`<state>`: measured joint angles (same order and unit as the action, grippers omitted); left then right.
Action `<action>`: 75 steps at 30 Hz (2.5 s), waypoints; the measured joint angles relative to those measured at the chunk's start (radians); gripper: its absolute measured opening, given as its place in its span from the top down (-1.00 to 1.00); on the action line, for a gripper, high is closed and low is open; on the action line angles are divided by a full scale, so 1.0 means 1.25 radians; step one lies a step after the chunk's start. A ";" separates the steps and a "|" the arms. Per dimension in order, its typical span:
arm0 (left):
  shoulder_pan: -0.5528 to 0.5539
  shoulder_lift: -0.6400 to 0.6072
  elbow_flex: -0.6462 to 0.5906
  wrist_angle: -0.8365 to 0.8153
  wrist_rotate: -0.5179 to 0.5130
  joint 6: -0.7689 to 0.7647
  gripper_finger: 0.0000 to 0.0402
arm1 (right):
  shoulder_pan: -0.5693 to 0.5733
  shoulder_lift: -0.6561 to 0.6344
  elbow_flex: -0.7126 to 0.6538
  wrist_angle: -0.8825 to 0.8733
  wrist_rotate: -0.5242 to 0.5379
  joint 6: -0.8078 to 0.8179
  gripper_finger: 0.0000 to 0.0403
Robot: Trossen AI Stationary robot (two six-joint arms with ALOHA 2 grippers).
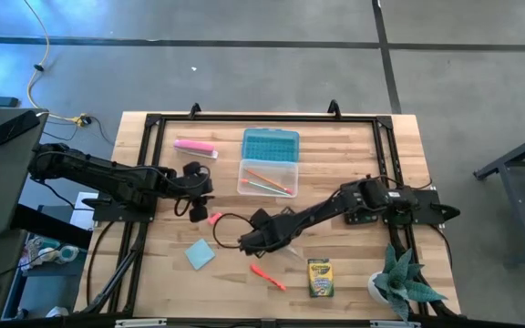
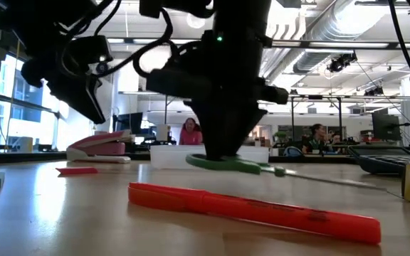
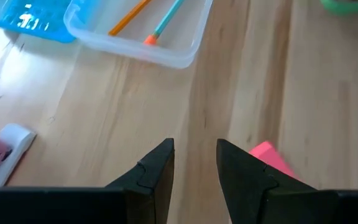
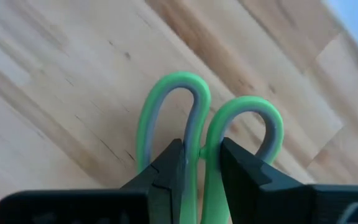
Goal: Pack school essentials
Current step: Put the green scissor into the blue supply box
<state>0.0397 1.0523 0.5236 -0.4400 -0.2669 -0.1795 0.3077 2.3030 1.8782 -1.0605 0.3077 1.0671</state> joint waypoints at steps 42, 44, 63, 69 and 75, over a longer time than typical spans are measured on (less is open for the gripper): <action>0.000 0.000 0.000 -0.011 -0.083 0.143 0.47 | -0.285 -0.104 0.004 0.193 0.151 -0.520 0.64; 0.000 0.000 0.000 -0.011 -0.082 0.154 0.47 | -0.285 -0.096 0.004 0.191 0.149 -0.542 0.64; 0.000 0.000 0.000 -0.004 -0.078 0.168 0.47 | -0.321 -0.049 0.003 0.184 0.004 -0.561 0.64; 0.000 0.000 0.000 -0.003 -0.077 0.167 0.47 | -0.325 -0.048 0.003 0.179 -0.001 -0.565 0.52; 0.000 0.000 0.000 -0.003 -0.077 0.167 0.47 | -0.326 -0.048 0.003 0.176 -0.001 -0.565 0.28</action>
<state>0.0395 1.0523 0.5236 -0.4439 -0.3630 0.0296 -0.0993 2.2425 1.8820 -0.8406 0.3066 0.3613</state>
